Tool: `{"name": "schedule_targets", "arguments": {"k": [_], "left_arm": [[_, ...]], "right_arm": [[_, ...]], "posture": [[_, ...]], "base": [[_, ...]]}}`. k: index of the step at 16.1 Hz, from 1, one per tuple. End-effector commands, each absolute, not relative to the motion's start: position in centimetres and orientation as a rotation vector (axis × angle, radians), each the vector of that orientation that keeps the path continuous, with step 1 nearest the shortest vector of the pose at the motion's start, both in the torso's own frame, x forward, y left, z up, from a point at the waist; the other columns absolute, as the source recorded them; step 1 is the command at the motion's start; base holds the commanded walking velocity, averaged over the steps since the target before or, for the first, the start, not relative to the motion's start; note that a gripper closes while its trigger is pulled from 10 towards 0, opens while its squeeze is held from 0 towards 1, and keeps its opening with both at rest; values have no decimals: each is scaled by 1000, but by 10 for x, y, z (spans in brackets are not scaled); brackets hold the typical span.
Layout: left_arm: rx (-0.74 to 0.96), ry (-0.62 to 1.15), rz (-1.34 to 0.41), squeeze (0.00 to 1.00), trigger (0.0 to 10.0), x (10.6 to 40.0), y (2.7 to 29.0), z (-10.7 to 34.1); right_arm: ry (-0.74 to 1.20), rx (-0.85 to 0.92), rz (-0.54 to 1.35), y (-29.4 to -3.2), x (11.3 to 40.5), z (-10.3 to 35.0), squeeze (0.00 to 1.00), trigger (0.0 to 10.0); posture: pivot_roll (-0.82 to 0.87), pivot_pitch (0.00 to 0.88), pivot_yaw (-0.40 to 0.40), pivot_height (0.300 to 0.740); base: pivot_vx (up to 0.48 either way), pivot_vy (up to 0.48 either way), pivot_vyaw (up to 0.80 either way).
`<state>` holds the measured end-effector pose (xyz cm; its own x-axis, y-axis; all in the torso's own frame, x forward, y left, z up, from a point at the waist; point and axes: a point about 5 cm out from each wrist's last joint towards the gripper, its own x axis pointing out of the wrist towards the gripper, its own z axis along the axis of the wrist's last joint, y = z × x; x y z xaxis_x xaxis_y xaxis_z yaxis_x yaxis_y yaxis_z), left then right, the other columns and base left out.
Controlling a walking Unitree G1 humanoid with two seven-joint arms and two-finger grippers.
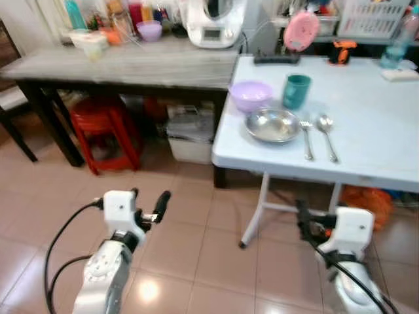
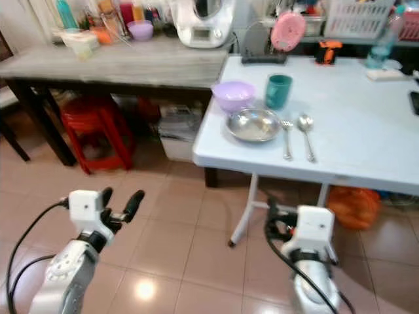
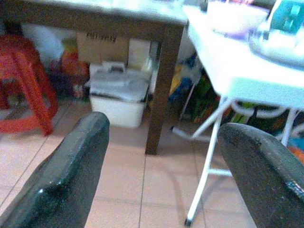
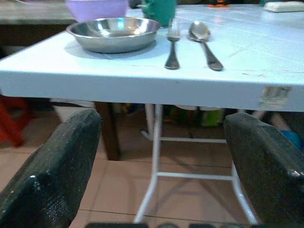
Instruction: Setting the table
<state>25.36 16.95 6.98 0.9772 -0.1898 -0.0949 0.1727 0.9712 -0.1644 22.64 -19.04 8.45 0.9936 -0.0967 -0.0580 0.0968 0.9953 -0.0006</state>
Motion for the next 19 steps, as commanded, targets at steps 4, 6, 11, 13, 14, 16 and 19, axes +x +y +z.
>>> {"name": "schedule_targets", "arguments": {"k": [4, 6, 11, 13, 14, 16, 19], "left_arm": [[-200, 62, -234, 0, 10000, 255, 168, 79], [-217, 48, -267, 0, 10000, 254, 164, 82], [-241, 26, -307, 0, 10000, 255, 160, 86], [-255, 9, -324, 0, 10000, 255, 157, 90], [-251, 1, -326, 0, 10000, 255, 157, 91], [-252, -30, -309, 0, 10000, 256, 158, 98], [-244, -55, -295, 0, 10000, 258, 160, 104]], "right_arm": [[23, -32, -92, -190, 228, 91, 0, 10000], [0, -54, -103, -191, 229, 96, 0, 10000], [-18, -66, -116, -193, 229, 100, 0, 10000], [-67, -93, -132, -194, 230, 111, 0, 10000], [-91, -96, -135, -194, 231, 117, 0, 10000], [-131, -88, -138, -193, 232, 129, 0, 10000], [-154, -94, -118, -189, 232, 136, 0, 10000]], "posture": [[-50, 24, 96, 740], [-50, 23, 96, 740], [-57, 27, 96, 740], [-60, 31, 93, 740], [-60, 31, 93, 740], [-65, 39, 92, 740], [-65, 42, 89, 740]], "base": [[0, 0, 0], [0, 0, 0], [250, 0, 0], [424, 0, 0], [424, 0, 0], [424, 0, 0], [429, 0, 0]]}}
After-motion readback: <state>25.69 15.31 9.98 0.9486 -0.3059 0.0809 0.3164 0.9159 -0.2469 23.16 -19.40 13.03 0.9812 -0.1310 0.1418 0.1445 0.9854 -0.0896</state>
